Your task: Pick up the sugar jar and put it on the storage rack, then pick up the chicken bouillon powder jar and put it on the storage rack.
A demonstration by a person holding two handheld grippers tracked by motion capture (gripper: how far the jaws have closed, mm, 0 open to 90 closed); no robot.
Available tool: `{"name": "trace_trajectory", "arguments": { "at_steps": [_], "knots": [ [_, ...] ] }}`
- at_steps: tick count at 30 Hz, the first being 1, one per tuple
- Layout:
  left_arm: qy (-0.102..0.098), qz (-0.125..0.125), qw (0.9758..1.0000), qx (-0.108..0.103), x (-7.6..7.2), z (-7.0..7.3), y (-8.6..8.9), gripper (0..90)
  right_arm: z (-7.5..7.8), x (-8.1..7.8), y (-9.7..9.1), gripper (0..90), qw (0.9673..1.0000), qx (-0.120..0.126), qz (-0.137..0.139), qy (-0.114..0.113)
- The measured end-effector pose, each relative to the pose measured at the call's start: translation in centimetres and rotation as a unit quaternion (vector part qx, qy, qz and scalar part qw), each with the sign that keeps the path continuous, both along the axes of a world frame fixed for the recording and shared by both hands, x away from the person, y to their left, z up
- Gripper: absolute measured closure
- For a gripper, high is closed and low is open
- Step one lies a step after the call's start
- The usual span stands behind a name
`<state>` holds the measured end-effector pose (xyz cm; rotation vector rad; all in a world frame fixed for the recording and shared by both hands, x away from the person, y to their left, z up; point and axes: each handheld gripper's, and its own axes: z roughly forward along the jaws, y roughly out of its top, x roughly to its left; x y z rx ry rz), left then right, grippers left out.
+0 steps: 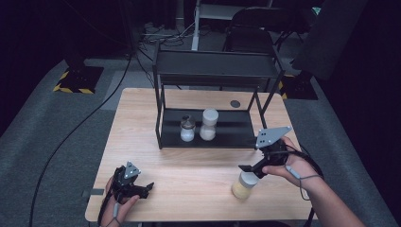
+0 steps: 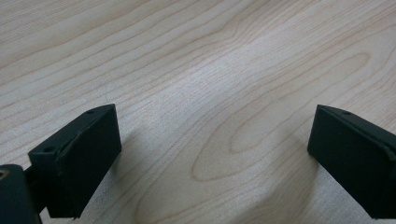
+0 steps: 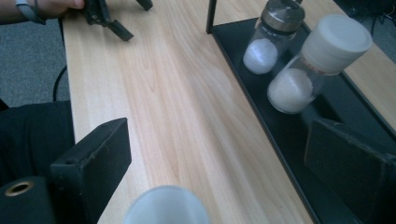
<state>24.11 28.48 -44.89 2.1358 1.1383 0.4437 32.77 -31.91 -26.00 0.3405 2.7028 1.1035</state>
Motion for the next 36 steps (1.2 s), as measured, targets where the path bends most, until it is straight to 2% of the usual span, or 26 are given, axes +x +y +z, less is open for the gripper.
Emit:
{"name": "trace_trajectory", "arguments": {
  "at_steps": [10,16,26,36],
  "knots": [
    [0.000,0.000,1.0000,0.000,0.0,0.0,0.0,2.7,-1.8,-1.5,-0.8,7.2,0.9999,0.005,0.000,0.009],
    [0.000,0.000,1.0000,0.000,0.0,0.0,0.0,2.7,-2.7,-2.1,-1.1,7.1,0.9999,-0.003,-0.005,0.015],
    [0.000,0.000,1.0000,0.000,0.0,0.0,0.0,2.7,-4.5,-2.7,-1.1,6.9,0.9997,-0.015,-0.006,0.018],
    [0.000,-0.001,1.0000,0.002,0.0,0.0,0.0,2.7,-6.3,-2.7,-1.3,6.8,0.9995,-0.013,-0.010,0.028]
  ]
}}
